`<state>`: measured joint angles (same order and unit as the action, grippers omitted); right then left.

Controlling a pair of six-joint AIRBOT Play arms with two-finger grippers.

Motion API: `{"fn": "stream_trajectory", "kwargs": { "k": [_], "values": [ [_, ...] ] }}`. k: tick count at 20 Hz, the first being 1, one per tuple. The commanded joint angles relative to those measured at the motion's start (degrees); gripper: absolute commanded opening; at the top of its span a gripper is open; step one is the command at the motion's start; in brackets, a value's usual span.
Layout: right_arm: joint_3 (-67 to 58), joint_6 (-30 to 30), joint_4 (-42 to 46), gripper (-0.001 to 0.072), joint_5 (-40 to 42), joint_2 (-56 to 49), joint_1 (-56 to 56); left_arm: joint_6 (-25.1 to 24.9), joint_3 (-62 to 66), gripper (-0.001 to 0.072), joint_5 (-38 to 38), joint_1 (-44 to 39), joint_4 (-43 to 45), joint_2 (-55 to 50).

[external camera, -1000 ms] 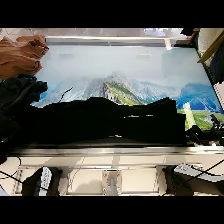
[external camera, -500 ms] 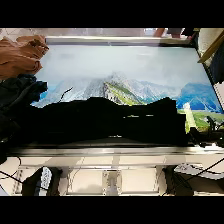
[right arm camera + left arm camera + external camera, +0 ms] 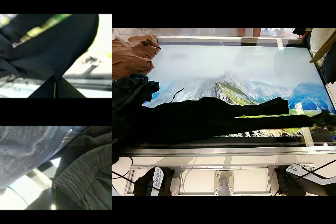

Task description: Fold the clothes and pants, and hang the long-sleeved shirts on hangers.

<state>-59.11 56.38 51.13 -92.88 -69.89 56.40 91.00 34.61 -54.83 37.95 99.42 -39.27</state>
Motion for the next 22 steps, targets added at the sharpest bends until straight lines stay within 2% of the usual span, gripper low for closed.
{"fn": "stream_trajectory", "kwargs": {
  "k": [1,5,8,10,15,22],
  "values": [
    [-10.1,6.6,-1.9,0.0009,-4.0,4.6,0.0,-1.6,0.9,0.0024,0.4,0.5,4.6,0.0],
    [-14.1,11.2,-1.1,0.0008,0.1,9.5,-0.5,-5.0,2.8,0.0023,1.9,2.2,3.8,0.0],
    [-12.0,14.1,12.7,0.0008,1.9,8.8,-5.7,-5.0,2.8,0.0024,1.8,2.1,-2.1,-0.1],
    [-7.0,15.1,17.0,0.0008,6.1,7.9,-9.2,-5.0,2.6,0.0024,1.0,2.1,-5.1,-0.1],
    [5.0,16.8,17.2,0.0008,19.6,2.8,-13.2,-4.9,-1.7,0.0024,-1.0,2.2,-2.2,-0.1],
    [5.5,17.6,12.2,0.0008,32.4,-2.0,-14.7,-4.2,-4.8,0.0024,-0.7,2.2,-2.1,0.0]
  ]
}}
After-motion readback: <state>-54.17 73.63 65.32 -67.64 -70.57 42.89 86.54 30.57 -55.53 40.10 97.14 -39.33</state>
